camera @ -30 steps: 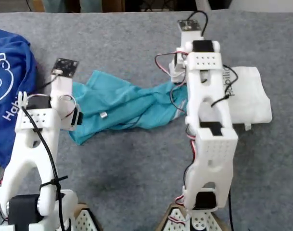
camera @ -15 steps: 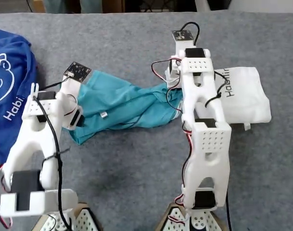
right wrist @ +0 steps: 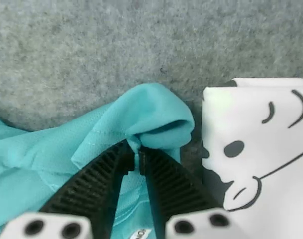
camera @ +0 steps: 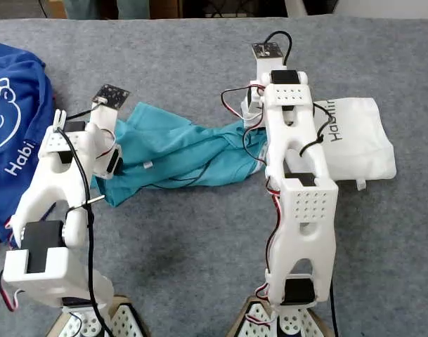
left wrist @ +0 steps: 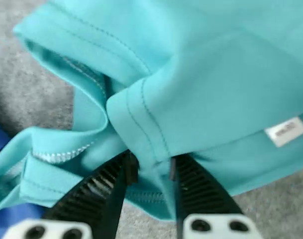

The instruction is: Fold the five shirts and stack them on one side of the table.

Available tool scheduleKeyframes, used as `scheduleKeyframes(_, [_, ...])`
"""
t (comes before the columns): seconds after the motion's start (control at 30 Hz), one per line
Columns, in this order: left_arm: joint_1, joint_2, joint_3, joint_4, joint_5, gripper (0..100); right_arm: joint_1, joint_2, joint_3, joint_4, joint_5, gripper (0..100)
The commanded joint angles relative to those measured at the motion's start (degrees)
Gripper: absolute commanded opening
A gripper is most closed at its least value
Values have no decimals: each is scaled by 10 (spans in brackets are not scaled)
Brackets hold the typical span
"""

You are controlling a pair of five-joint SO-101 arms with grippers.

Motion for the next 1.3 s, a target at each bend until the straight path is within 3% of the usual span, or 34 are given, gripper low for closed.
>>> scheduleKeyframes(0.0, [-1, -3, -36, -4, 40, 85, -6, -5, -2, -6, 4, 14])
scheduleKeyframes(0.27, [-2, -4, -37, 11, 42, 29, -4, -6, -2, -6, 2, 14])
scheduleKeyframes(0.43, [-6, -4, -106, 94, 45, 29, -6, -17, -15, 11, 4, 14])
scheduleKeyframes(0.57, [-22, -20, -215, 171, 89, 29, -4, -38, -64, 64, 0, 14])
scheduleKeyframes(1.0, [-55, -222, -445, 280, 155, 29, 35, -51, -396, 239, -1, 15])
scheduleKeyframes(1.27, [-55, -317, -490, 282, 156, 29, 32, -59, -629, 236, -63, 15])
